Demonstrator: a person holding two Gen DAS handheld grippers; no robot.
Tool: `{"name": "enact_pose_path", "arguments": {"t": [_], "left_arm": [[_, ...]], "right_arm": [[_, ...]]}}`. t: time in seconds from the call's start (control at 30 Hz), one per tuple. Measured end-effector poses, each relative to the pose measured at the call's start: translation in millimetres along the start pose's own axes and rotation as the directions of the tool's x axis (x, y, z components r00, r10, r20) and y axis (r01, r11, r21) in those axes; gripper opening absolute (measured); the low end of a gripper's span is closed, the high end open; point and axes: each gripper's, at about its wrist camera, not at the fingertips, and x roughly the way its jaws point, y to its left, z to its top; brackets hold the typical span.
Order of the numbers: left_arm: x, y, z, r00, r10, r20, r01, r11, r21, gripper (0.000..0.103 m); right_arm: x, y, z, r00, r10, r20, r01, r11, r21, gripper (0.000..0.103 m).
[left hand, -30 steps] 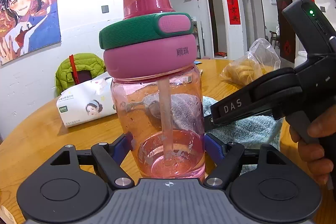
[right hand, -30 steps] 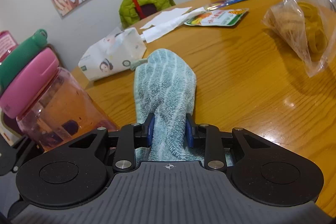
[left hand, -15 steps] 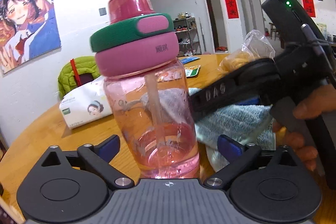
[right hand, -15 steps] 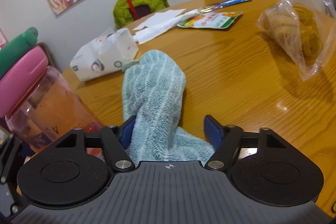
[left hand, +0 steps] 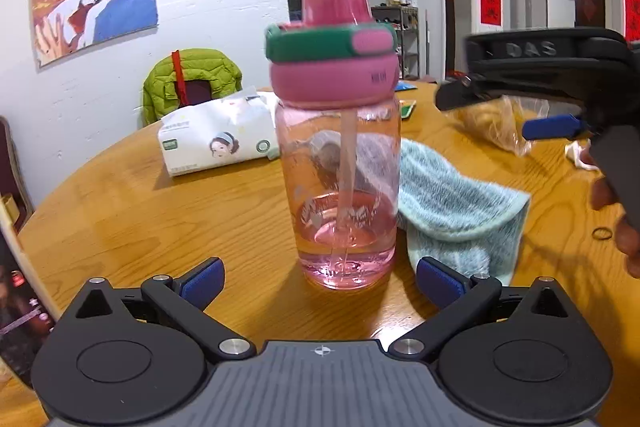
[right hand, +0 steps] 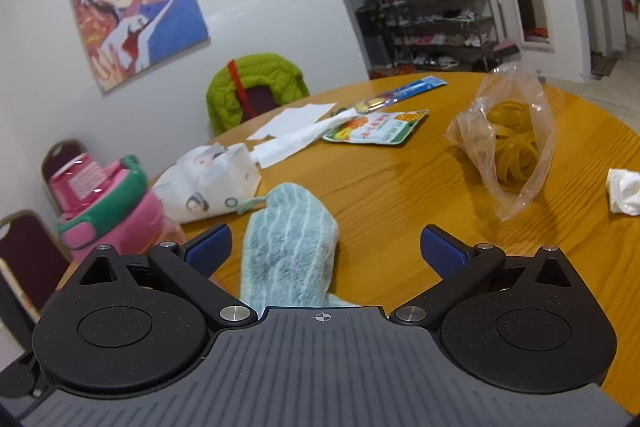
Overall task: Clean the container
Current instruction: 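Open the right tool and drop the towel beside the bottle, then open the left tool and set the pink bottle upright on the table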
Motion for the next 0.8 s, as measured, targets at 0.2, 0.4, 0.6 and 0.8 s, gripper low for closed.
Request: {"name": "enact_pose_path", "arguments": {"t": [0.2,0.4,0.6,0.8], "left_arm": [[-22,1,6,0.999,0.002,-0.044,-0.004,0.998,-0.062,0.102],[-40,9,12,0.985,-0.030,-0.167,-0.007,0.976,-0.217,0.102],[-68,6,27,0.983,-0.001,-0.181,-0.038,0.976,-0.214,0.102],[-107,-3,44,0.994,0.022,-0.103,-0.043,0.977,-0.207,0.102]], "right_arm": [[-36,18,-2,0.994,0.023,-0.107,-0.033,0.995,-0.090,0.103],[-74,27,-2,0.985,0.044,-0.170,-0.058,0.995,-0.082,0.103],[-115,41,8,0.977,0.029,-0.211,-0.056,0.991,-0.121,0.103],[-147,60,23,0.981,-0.011,-0.192,-0.033,0.974,-0.224,0.103]]}}
